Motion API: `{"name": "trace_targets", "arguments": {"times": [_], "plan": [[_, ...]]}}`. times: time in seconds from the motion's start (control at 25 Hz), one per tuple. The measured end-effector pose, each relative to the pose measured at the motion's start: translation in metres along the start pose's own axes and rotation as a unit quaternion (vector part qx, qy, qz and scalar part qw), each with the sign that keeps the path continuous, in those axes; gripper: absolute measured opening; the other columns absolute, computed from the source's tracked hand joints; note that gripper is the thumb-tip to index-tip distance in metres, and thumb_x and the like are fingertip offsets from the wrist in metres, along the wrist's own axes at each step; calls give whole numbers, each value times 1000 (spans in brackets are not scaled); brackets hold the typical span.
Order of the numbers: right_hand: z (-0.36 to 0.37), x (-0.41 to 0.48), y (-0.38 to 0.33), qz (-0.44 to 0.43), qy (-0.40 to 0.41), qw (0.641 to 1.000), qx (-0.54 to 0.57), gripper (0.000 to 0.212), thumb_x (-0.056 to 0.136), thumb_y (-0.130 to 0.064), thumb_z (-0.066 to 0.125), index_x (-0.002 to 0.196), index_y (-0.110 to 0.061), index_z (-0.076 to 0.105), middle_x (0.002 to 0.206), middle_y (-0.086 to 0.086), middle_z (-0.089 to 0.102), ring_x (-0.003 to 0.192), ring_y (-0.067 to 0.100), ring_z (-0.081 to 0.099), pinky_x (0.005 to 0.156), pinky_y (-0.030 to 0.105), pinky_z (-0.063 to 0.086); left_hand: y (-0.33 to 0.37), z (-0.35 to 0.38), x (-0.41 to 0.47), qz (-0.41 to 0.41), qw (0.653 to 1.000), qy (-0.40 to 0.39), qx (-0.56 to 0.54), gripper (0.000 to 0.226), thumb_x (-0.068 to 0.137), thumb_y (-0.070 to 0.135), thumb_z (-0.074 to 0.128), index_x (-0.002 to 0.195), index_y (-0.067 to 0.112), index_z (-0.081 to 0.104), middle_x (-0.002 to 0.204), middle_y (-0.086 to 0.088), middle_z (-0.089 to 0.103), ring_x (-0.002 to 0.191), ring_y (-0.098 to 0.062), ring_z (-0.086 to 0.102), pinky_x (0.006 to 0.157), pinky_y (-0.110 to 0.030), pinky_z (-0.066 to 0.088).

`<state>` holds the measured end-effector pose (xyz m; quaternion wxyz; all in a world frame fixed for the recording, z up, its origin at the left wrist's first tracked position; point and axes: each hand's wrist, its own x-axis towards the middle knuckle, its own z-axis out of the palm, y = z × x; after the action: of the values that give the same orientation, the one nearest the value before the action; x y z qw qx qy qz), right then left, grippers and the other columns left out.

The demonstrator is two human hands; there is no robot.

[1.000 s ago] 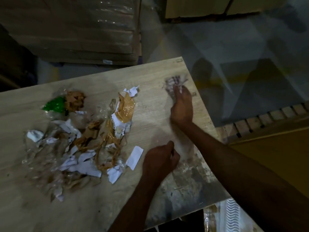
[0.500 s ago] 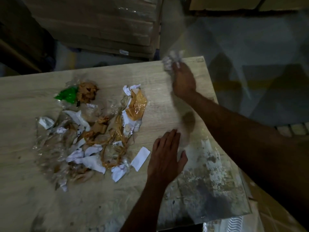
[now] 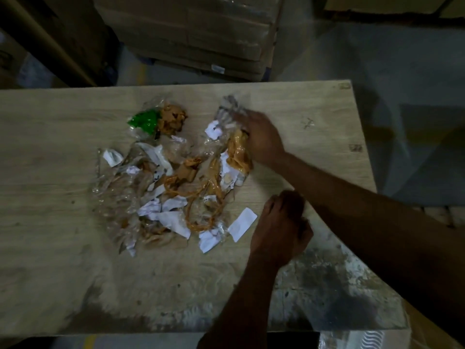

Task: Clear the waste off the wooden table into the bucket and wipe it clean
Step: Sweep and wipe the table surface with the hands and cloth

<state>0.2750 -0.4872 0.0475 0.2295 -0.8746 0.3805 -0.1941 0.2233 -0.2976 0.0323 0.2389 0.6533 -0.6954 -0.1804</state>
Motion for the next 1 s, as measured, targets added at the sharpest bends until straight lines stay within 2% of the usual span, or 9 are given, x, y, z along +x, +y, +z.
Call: {"name": "trace_targets", "arguments": {"times": [0.08, 0.2, 0.28, 0.4, 0.52, 0.68, 0.76, 0.88, 1.0], "plan": [[10, -26, -24, -30, -38, 999, 6, 51, 93, -18, 65, 144, -22, 59, 148, 11, 57, 132, 32, 53, 109, 36, 44, -4, 0, -13, 46, 999, 8, -12, 27, 91, 24, 61, 109, 6, 69, 109, -13, 68, 109, -32, 59, 101, -41, 42], [15, -55, -37, -24, -22, 998, 52, 49, 95, -19, 60, 144, -17, 58, 144, 12, 59, 132, 30, 54, 111, 36, 44, -20, -3, -55, 101, 994, 5, 35, 35, 95, 23, 58, 125, 6, 65, 126, -14, 66, 119, -30, 57, 105, -42, 44], [19, -38, -38, 34, 25, 997, 60, 54, 93, -14, 62, 146, -20, 54, 146, 11, 58, 133, 27, 52, 113, 33, 38, -33, -10, -92, 98, 993, 18, 69, 40, 96, 22, 56, 133, 9, 62, 139, -11, 61, 128, -27, 54, 106, -40, 45], [29, 15, -39, 133, 50, 989, 34, 56, 94, -15, 55, 149, -20, 51, 147, 14, 55, 134, 33, 49, 111, 34, 37, -47, -18, -123, 123, 988, 20, 90, 35, 99, 19, 56, 132, 10, 61, 141, -9, 60, 129, -26, 55, 102, -38, 48], [41, 23, -64, 67, -12, 997, -19, 53, 93, -7, 56, 145, -15, 56, 139, 18, 59, 122, 40, 52, 104, 39, 41, -58, -28, -135, 135, 983, 37, 121, 28, 103, 18, 53, 129, 10, 63, 135, -9, 63, 124, -25, 56, 100, -39, 45], [45, -19, -84, -3, -50, 999, 14, 49, 91, -8, 65, 139, -19, 62, 134, 10, 65, 119, 34, 58, 101, 38, 49, -76, -68, -158, 40, 979, 119, 162, 31, 95, 30, 62, 124, 20, 63, 125, -3, 61, 109, -24, 57, 92, -39, 43], [38, -11, -90, 59, 17, 995, 78, 43, 95, -13, 61, 138, -17, 63, 136, 10, 65, 125, 31, 59, 108, 36, 45, -89, -96, -166, -31, 977, 156, 145, 34, 91, 39, 61, 121, 23, 58, 122, -1, 54, 105, -24, 57, 86, -38, 41], [35, 41, -109, 120, 89, 984, 97, 49, 90, -12, 49, 138, -9, 61, 136, 13, 65, 126, 33, 59, 106, 40, 47, -114, -127, -171, -80, 971, 190, 119, 33, 90, 44, 60, 114, 21, 56, 106, -7, 61, 95, -28, 62, 83, -37, 43], [42, 90, -145, 32, 43, 998, 43, 59, 84, -3, 49, 143, -8, 56, 142, 18, 60, 130, 38, 55, 105, 42, 46, -130, -138, -180, -104, 950, 262, 135, 39, 99, 50, 46, 114, 14, 53, 111, -11, 52, 103, -31, 53, 87, -40, 41]]}}
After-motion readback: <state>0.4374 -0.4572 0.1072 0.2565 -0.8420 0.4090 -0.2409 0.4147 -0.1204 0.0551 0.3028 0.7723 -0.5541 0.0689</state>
